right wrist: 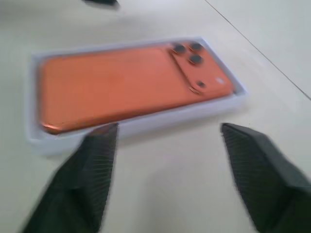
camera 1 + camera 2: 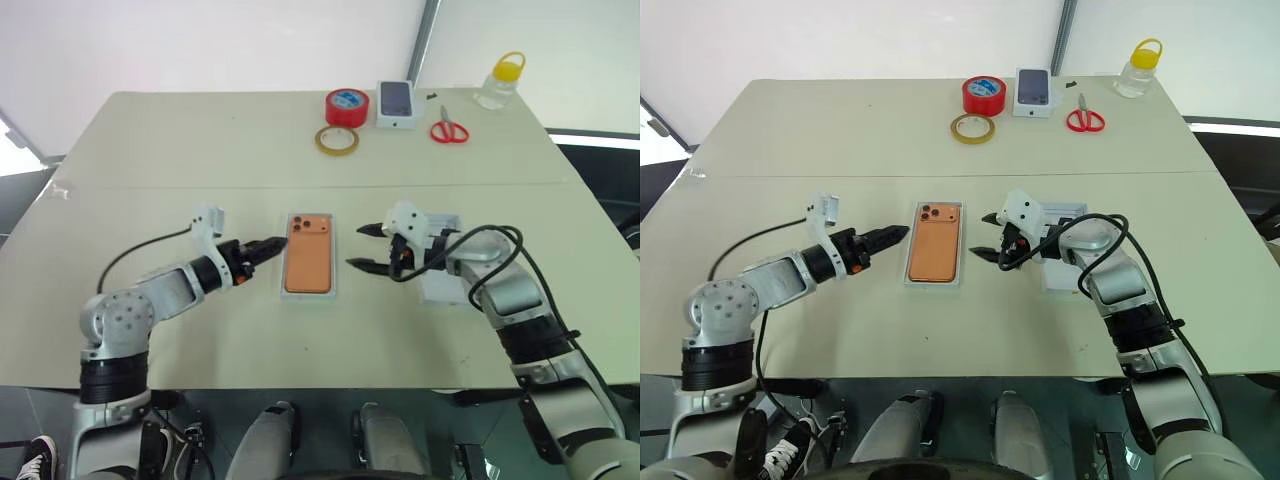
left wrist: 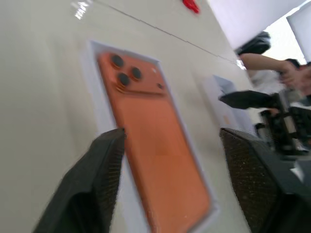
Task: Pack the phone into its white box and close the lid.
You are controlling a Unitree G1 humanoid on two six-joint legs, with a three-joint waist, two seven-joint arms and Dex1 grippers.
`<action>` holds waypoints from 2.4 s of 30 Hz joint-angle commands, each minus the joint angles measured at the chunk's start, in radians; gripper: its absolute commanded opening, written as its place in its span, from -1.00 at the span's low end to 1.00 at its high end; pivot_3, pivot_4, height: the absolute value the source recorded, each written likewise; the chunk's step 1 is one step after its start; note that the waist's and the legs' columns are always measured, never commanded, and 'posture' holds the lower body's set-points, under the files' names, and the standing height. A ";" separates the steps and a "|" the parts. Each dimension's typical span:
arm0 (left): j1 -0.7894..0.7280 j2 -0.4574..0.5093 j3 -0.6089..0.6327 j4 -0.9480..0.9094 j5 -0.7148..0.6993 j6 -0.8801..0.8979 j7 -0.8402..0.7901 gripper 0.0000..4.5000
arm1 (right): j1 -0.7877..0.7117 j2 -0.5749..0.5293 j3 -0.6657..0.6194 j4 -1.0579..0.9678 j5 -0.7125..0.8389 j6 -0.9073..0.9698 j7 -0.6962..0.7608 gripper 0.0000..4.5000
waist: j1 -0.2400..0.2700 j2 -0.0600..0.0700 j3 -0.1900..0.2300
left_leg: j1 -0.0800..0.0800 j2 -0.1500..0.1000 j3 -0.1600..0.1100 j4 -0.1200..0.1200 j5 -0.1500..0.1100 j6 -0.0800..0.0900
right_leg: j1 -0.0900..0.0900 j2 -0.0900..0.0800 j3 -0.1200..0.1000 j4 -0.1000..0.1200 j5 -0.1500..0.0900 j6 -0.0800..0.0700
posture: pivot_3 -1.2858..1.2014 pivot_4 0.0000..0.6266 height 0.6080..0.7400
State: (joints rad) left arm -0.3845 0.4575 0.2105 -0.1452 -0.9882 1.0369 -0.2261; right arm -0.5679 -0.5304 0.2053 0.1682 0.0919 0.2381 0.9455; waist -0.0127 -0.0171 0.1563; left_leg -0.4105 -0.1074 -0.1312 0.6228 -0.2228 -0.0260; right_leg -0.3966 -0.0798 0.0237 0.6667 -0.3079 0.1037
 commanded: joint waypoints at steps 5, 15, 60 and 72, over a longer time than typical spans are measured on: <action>-0.012 0.098 -0.255 0.082 0.449 -0.329 -0.130 -1.00 | -0.020 0.036 0.071 0.066 -0.151 -0.155 -0.100 -0.98 | 0.000 0.000 0.000 | 0.000 0.000 0.001 -0.001 0.000 0.000 | 0.000 0.000 0.000 -0.001 0.000 0.000 | 0.03 -0.52 1.00; -0.096 -0.069 -0.412 0.229 0.597 -0.384 -0.253 -1.00 | -0.016 0.063 0.078 0.055 -0.155 -0.142 -0.097 -0.98 | 0.007 0.000 0.000 | 0.000 0.000 0.000 -0.001 0.000 0.000 | 0.001 -0.001 -0.001 -0.001 0.000 0.000 | 0.03 -0.52 1.00; -0.392 -0.388 -0.358 0.661 0.832 -0.616 -0.439 -1.00 | 0.055 -0.230 -0.100 0.114 -0.191 -0.200 -0.052 -0.98 | 0.021 0.000 0.001 | -0.001 -0.001 0.000 0.004 -0.001 0.002 | 0.003 -0.001 -0.002 -0.002 0.000 0.002 | 0.03 -0.52 1.00; -0.288 -0.195 -0.290 0.451 0.769 -0.653 -0.567 -1.00 | -0.012 -0.248 -0.093 0.284 -0.263 -0.299 -0.178 -0.98 | -0.001 0.000 0.001 | 0.000 -0.001 0.000 0.004 -0.001 0.001 | 0.003 0.000 -0.002 0.000 0.000 0.001 | 0.03 -0.52 1.00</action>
State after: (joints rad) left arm -0.6802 0.2474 -0.0984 0.3761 -0.1911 0.3815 -0.7703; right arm -0.5626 -0.7626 0.1351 0.4509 -0.1611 -0.0344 0.7883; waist -0.0133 -0.0172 0.1569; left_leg -0.4110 -0.1080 -0.1313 0.6269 -0.2234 -0.0248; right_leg -0.3940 -0.0801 0.0220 0.6662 -0.3082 0.1050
